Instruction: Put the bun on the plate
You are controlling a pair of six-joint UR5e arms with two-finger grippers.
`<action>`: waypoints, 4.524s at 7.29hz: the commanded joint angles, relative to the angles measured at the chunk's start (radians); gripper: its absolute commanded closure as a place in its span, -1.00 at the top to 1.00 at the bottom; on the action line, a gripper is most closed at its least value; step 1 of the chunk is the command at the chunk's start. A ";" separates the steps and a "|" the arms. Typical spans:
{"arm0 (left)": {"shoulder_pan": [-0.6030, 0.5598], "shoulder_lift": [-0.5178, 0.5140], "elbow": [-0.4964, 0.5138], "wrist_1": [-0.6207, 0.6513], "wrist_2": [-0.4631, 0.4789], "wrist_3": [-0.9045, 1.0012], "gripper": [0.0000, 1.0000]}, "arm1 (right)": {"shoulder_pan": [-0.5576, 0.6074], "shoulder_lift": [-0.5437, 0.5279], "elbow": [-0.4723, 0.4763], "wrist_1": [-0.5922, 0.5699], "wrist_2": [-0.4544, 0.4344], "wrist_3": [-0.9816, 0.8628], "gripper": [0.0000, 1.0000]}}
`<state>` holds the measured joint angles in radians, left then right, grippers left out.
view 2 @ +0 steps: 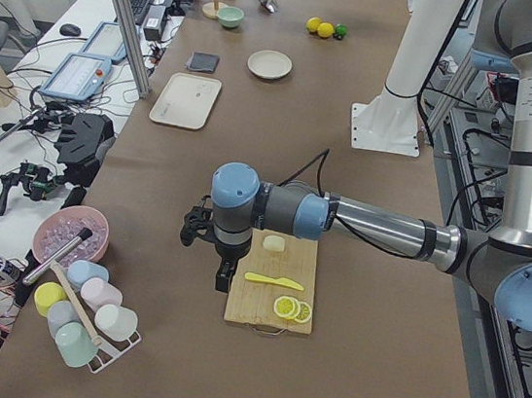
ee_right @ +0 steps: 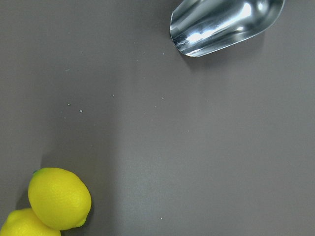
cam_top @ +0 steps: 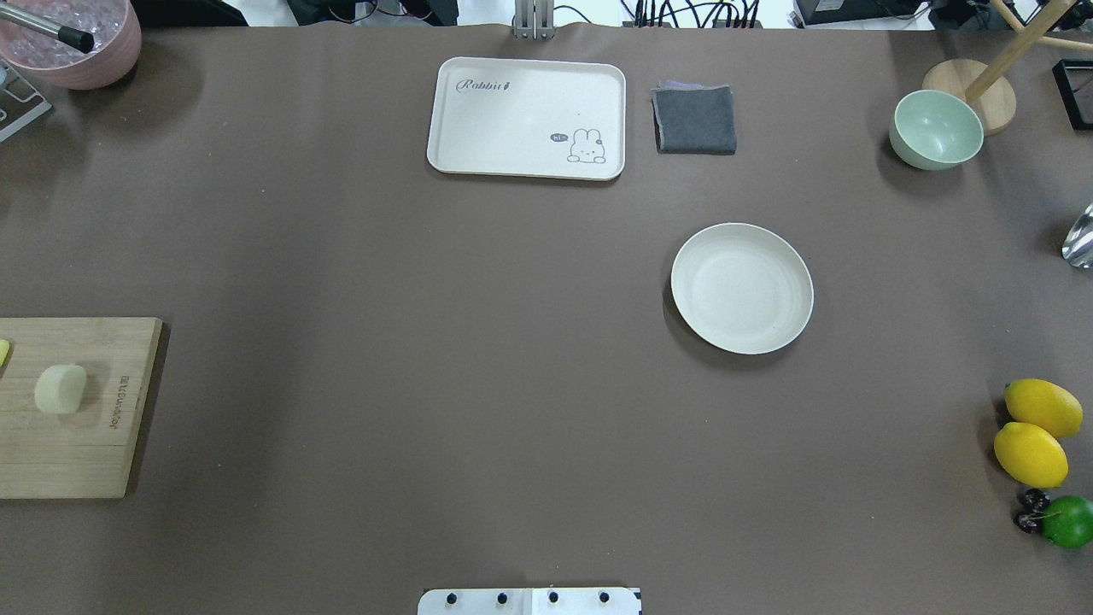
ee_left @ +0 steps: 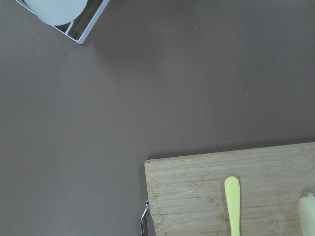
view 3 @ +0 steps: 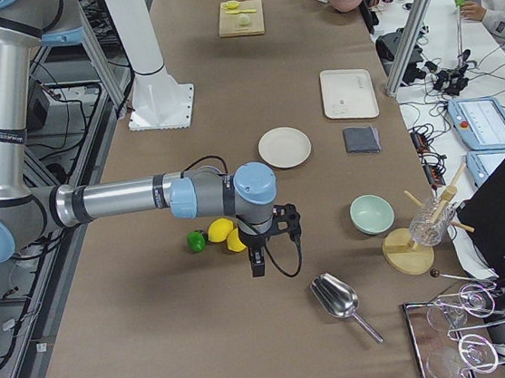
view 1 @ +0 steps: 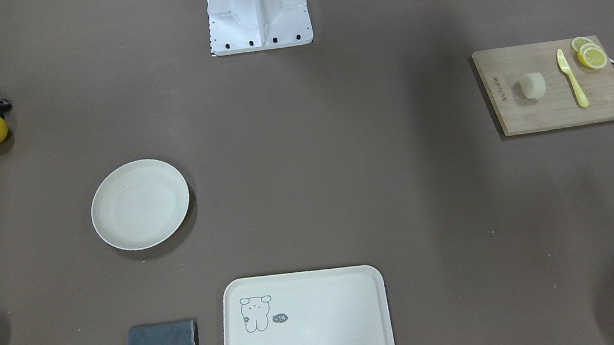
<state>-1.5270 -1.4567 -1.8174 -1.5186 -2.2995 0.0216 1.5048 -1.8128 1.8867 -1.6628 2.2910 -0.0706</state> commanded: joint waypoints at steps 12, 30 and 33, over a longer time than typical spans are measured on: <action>-0.009 -0.074 0.033 -0.382 -0.069 -0.017 0.95 | -0.021 0.024 0.006 0.587 0.094 0.387 1.00; 0.018 -0.090 0.075 -0.448 -0.069 -0.098 0.96 | -0.770 0.372 -0.259 0.905 -0.375 1.290 -1.00; 0.018 -0.085 0.070 -0.448 -0.070 -0.098 0.96 | -0.790 0.420 -0.086 0.720 -0.380 1.399 -1.00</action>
<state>-1.5094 -1.5428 -1.7462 -1.9666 -2.3698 -0.0767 0.7274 -1.4258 1.7241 -0.8359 1.9186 1.2803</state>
